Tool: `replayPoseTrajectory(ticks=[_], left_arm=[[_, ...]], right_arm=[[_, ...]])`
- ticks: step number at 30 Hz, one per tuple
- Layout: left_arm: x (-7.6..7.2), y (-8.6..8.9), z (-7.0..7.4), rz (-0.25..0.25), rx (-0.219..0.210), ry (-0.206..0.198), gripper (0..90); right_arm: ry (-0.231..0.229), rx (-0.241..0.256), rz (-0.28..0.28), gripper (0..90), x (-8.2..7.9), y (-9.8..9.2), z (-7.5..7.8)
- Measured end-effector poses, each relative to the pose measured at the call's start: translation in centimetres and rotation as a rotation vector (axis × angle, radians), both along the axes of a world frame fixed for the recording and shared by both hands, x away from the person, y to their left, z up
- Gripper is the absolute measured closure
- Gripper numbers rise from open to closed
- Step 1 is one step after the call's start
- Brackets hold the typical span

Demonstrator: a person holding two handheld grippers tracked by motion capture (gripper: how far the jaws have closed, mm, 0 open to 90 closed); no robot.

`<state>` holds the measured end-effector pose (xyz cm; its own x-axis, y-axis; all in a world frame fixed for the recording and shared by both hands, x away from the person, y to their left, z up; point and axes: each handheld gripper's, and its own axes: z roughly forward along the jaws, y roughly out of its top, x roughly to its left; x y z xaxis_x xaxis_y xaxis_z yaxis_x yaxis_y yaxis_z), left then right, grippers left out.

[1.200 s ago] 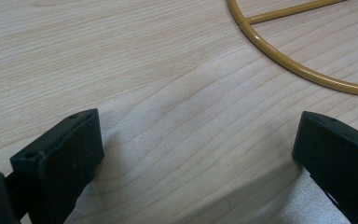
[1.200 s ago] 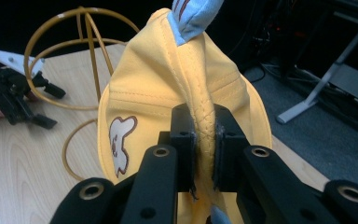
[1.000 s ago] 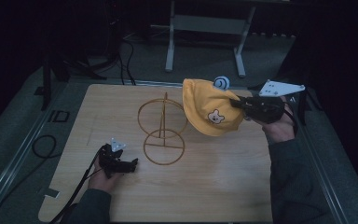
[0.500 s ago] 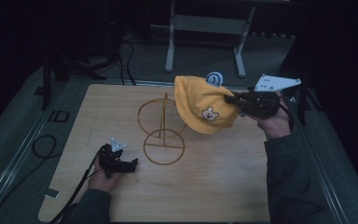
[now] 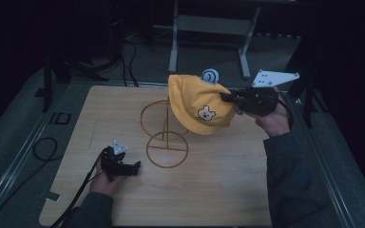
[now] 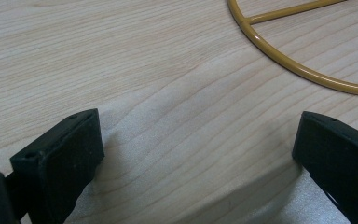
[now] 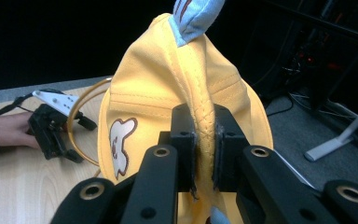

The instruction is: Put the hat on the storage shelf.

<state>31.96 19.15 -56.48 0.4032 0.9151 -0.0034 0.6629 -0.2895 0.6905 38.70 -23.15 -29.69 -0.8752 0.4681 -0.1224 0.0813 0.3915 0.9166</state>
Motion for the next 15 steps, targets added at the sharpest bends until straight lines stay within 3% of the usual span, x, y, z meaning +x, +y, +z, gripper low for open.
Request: replayPoseTrajectory(ticks=[15], left_arm=[[0.0, 0.0, 0.0, 0.000, 0.000, 0.000, 1.9]], right_arm=[[-0.008, -0.026, 0.028, 81.3, 0.3, 1.9, 1.0]])
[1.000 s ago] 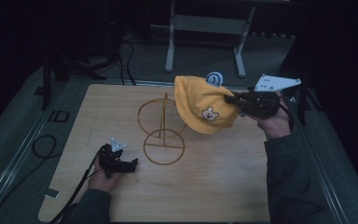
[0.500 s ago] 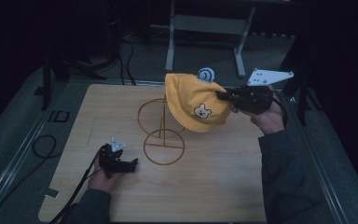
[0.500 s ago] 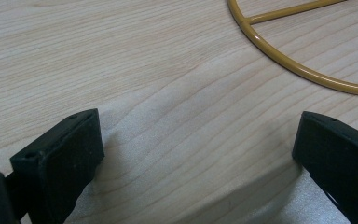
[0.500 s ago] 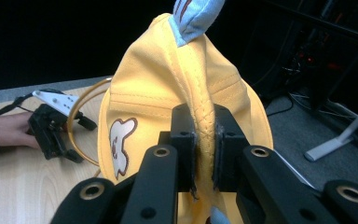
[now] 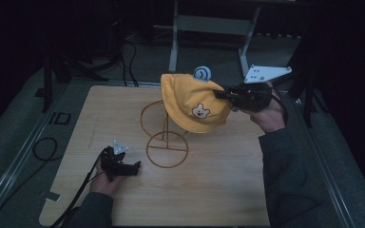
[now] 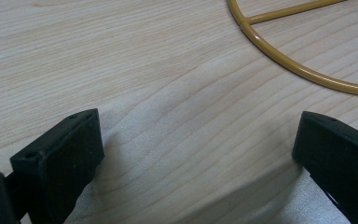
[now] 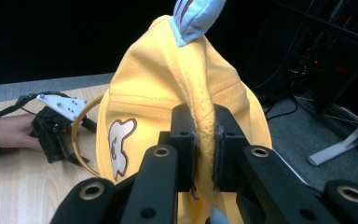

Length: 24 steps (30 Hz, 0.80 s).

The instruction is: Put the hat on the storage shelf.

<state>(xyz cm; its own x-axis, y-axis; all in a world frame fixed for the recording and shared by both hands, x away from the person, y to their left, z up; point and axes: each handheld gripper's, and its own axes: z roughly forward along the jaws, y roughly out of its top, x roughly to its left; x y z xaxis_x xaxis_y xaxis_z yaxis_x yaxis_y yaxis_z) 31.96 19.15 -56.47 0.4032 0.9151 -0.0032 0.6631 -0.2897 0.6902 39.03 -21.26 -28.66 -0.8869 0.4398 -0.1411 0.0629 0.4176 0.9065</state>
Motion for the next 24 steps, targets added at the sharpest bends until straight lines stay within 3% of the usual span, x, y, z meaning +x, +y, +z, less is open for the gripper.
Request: replayPoseTrajectory(ticks=[24], left_arm=[[0.0, 0.0, 0.0, 0.000, 0.001, -0.001, 1.9]], right_arm=[[0.005, -0.040, 0.020, 80.8, 1.3, 3.4, 0.8]])
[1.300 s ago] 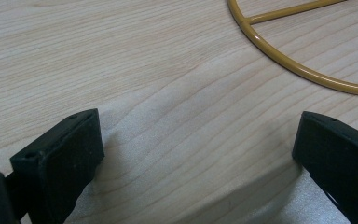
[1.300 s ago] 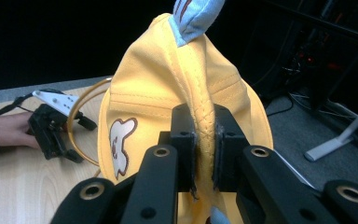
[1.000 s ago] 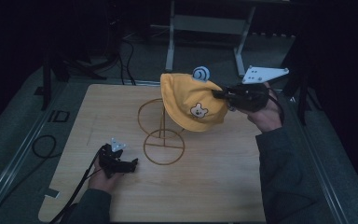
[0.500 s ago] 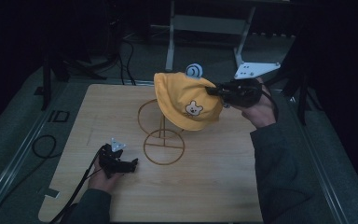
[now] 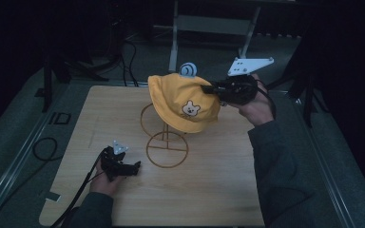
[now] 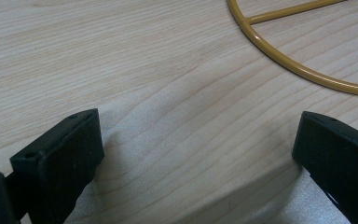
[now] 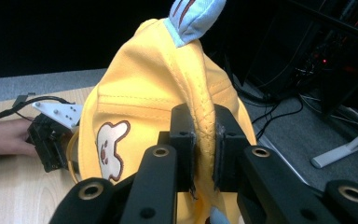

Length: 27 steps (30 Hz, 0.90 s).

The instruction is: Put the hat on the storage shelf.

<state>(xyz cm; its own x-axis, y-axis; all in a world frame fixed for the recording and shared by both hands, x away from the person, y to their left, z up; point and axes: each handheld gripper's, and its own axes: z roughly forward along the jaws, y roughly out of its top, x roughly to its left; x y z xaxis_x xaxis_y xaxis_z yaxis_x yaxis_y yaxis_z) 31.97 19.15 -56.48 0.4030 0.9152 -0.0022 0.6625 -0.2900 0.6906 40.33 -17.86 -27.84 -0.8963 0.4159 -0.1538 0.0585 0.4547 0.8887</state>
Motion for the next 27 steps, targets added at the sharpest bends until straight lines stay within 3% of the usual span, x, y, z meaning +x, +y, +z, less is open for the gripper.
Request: replayPoseTrajectory(ticks=[7, 14, 27], left_arm=[[0.0, 0.0, 0.0, 0.001, 0.000, -0.001, 1.9], [0.0, 0.0, 0.0, 0.003, -0.003, -0.002, 1.9], [0.0, 0.0, 0.0, 0.004, -0.004, -0.004, 1.9]], right_arm=[[-0.001, -0.033, 0.014, 80.2, 0.4, 2.2, 0.2], [-0.020, -0.103, 0.024, 78.6, 0.3, 5.1, -0.1], [-0.024, -0.138, 0.046, 77.0, 0.3, 9.0, -1.2]])
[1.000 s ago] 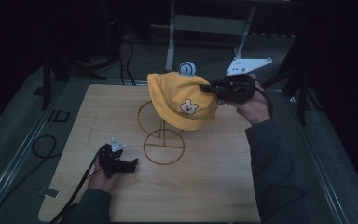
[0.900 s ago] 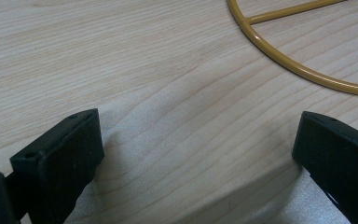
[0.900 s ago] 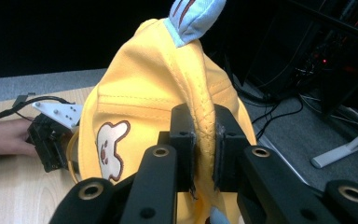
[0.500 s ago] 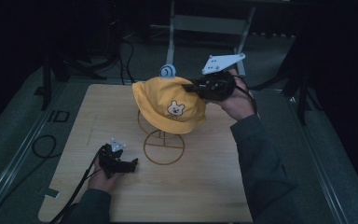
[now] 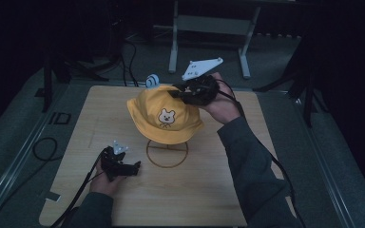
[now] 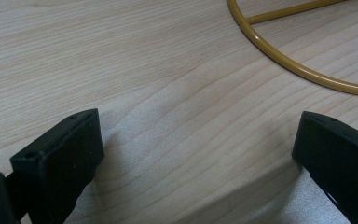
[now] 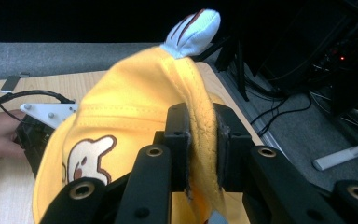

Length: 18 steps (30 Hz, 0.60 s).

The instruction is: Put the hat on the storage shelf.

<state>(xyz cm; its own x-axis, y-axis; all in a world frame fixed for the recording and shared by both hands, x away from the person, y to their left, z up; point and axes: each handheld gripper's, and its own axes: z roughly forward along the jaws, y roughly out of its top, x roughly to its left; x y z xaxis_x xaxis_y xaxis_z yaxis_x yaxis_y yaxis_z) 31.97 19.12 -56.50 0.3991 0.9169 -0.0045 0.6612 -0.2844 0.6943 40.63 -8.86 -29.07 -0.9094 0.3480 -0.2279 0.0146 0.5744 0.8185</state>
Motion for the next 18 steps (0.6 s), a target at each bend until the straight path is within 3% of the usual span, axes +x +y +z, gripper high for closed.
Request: replayPoseTrajectory(ticks=[9, 18], left_arm=[[0.0, 0.0, 0.0, -0.002, 0.002, 0.001, 1.9], [0.0, 0.0, 0.0, 0.000, 0.000, 0.000, 1.9]], right_arm=[[-0.019, -0.097, 0.009, 77.0, -0.3, 2.6, -1.3], [-0.007, -0.125, 0.009, 77.4, -0.1, 3.0, -1.9]])
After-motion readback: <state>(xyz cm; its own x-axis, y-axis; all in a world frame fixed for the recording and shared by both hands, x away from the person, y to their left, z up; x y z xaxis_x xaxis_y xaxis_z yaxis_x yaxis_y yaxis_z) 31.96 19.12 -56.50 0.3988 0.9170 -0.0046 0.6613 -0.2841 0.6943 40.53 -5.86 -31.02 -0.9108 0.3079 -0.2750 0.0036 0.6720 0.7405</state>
